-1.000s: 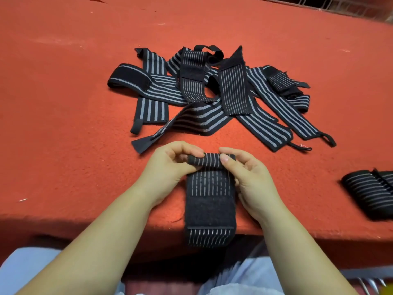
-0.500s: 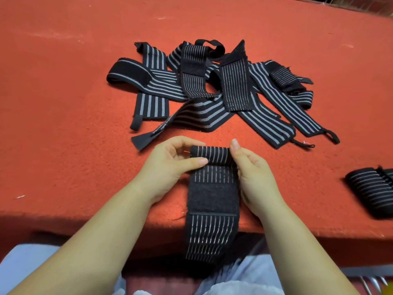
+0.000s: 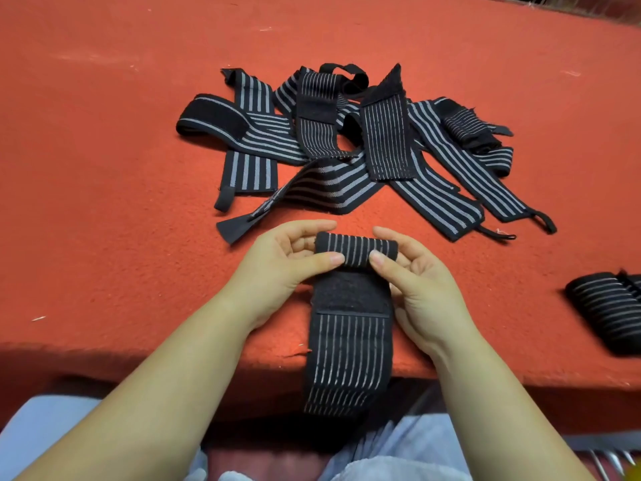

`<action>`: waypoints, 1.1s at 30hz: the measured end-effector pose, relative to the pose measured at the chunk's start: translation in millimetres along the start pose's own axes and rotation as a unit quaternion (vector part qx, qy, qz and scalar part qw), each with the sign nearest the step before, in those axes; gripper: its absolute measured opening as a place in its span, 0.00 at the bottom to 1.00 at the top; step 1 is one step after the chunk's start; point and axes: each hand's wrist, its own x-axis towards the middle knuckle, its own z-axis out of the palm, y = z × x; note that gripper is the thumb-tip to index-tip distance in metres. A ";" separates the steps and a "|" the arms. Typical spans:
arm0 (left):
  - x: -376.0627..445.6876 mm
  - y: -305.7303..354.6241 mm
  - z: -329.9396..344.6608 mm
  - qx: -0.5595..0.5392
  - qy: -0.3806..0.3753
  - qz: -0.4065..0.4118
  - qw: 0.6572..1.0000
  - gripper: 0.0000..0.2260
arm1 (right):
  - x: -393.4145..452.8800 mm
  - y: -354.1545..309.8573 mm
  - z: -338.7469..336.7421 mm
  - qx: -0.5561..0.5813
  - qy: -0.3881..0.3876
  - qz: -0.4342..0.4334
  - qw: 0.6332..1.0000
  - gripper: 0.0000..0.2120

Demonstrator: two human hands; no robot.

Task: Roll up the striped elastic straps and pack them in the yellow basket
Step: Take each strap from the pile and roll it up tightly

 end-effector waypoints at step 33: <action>-1.5 -3.3 -2.8 0.040 -0.008 0.052 0.998 0.20 | 3.3 0.7 3.3 -0.132 0.011 0.003 0.991 0.15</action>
